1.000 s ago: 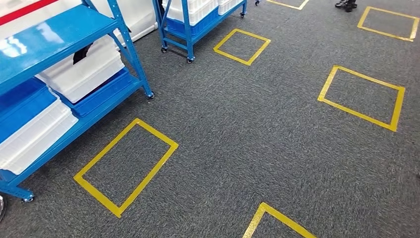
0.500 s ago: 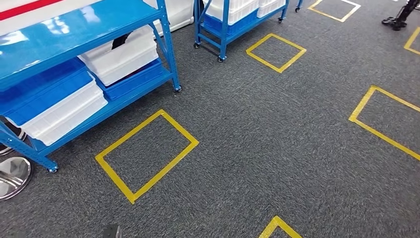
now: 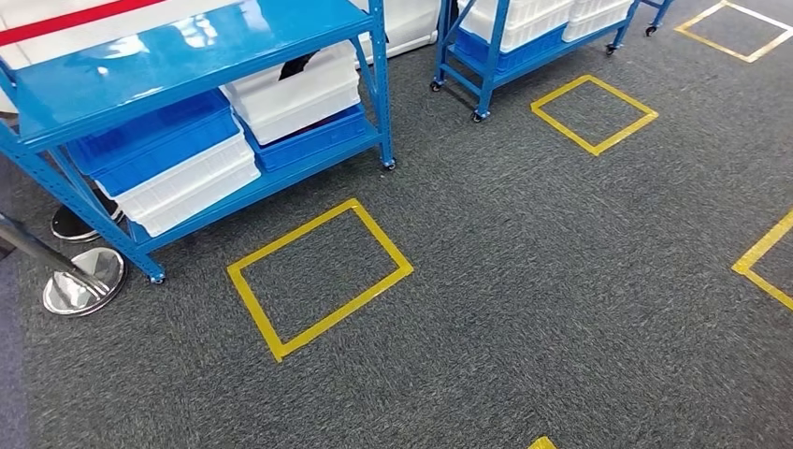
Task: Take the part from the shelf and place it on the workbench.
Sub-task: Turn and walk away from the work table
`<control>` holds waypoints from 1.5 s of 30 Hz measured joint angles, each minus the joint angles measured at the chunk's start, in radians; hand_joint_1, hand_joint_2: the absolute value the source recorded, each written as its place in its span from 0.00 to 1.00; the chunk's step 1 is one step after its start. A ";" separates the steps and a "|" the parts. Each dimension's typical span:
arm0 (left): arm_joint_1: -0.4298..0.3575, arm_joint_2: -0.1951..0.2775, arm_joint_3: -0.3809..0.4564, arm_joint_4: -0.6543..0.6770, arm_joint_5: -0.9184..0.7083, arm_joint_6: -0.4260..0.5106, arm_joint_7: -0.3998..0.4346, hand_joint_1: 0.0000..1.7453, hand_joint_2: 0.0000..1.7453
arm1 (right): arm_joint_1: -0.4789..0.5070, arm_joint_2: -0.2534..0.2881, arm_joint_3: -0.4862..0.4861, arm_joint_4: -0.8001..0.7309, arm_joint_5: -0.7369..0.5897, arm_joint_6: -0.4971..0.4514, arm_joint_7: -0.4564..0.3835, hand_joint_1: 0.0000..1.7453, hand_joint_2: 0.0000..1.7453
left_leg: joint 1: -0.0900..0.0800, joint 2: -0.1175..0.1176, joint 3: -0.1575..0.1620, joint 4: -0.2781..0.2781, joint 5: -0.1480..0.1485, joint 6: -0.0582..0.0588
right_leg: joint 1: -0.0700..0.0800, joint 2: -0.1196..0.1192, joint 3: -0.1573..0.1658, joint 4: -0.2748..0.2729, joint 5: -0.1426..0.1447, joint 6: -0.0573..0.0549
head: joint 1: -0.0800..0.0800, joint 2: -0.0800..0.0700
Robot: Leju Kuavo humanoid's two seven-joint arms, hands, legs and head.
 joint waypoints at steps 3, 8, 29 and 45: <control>0.006 -0.002 0.004 0.000 0.018 0.009 -0.013 0.00 0.00 | -0.002 0.002 0.000 0.000 0.014 0.001 0.007 0.00 0.00 | -0.003 0.043 0.089 -0.180 0.102 0.006 | 0.003 -0.033 0.017 0.000 -0.013 0.009 | 0.000 0.000; 0.007 -0.005 0.006 0.000 0.026 -0.006 -0.076 1.00 0.00 | -0.012 0.004 0.000 0.000 0.021 0.001 0.007 0.00 0.00 | -0.015 0.058 0.132 -0.281 0.124 0.037 | 0.010 -0.074 0.032 0.001 -0.028 0.034 | 0.000 0.000; -0.007 -0.039 0.005 0.003 0.022 0.062 -0.087 1.00 0.00 | 0.003 -0.002 -0.007 0.000 0.015 0.010 0.007 0.00 0.00 | -0.003 -0.005 0.010 -0.011 -0.014 0.000 | -0.002 0.021 -0.017 0.012 0.006 0.001 | 0.000 0.000; -0.012 -0.053 0.007 0.007 0.026 0.082 -0.079 0.00 0.00 | 0.004 -0.015 -0.014 -0.001 0.021 0.017 -0.002 0.00 0.00 | -0.009 -0.011 0.155 -0.308 0.137 0.062 | -0.001 0.043 -0.111 0.282 -0.148 0.047 | 0.003 0.000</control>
